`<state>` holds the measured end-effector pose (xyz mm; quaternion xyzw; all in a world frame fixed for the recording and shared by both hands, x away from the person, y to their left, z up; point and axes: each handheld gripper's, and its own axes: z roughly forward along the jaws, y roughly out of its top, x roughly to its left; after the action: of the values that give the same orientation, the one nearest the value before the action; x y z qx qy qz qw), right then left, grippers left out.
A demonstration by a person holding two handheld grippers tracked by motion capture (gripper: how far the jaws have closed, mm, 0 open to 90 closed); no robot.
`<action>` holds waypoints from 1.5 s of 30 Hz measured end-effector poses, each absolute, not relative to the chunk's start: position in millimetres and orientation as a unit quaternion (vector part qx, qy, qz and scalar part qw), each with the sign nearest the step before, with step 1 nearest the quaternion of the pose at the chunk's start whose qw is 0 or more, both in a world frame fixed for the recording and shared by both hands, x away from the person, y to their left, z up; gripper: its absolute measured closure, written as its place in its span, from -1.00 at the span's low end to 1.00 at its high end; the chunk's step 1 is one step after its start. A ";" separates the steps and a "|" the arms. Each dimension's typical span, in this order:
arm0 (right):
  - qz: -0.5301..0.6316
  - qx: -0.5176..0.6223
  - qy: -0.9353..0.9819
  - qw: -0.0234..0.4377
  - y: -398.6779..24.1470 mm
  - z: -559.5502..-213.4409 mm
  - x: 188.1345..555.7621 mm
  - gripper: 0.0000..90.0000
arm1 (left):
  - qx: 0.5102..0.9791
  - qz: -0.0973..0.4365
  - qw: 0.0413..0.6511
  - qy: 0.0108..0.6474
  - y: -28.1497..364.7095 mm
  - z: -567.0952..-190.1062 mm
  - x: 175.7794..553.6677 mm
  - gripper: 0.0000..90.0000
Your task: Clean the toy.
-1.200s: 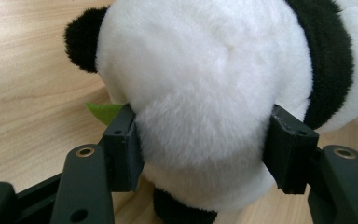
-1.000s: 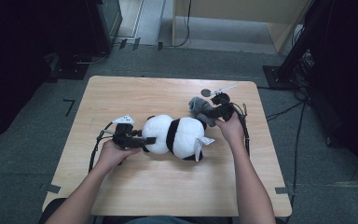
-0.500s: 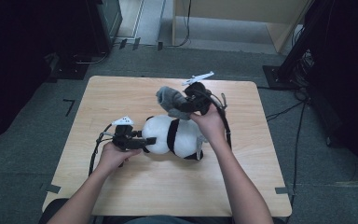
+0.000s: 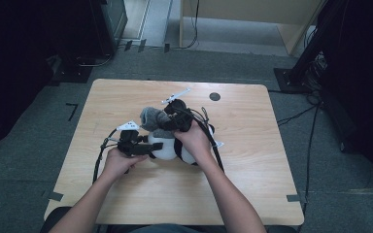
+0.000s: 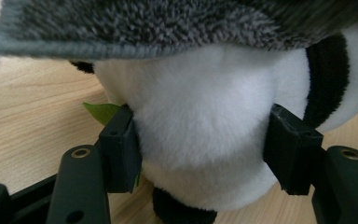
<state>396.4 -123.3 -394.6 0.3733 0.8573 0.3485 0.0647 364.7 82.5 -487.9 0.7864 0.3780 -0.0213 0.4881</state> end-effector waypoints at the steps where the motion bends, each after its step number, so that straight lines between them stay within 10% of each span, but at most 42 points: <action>1: 0.354 0.378 0.853 0.061 -126.2 -396.0 396.6 0.46 | 0.786 -0.021 0.488 0.378 82.1 -487.8 364.7 -0.20; 45: 0.373 0.498 0.774 0.116 -278.5 -388.7 366.6 0.58 | 0.792 -0.022 0.476 0.382 78.5 -487.1 366.4 -0.23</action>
<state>366.6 -278.5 -388.7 0.4980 0.7745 0.3725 0.1160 366.4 78.5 -487.1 0.7920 0.3819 -0.0220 0.4758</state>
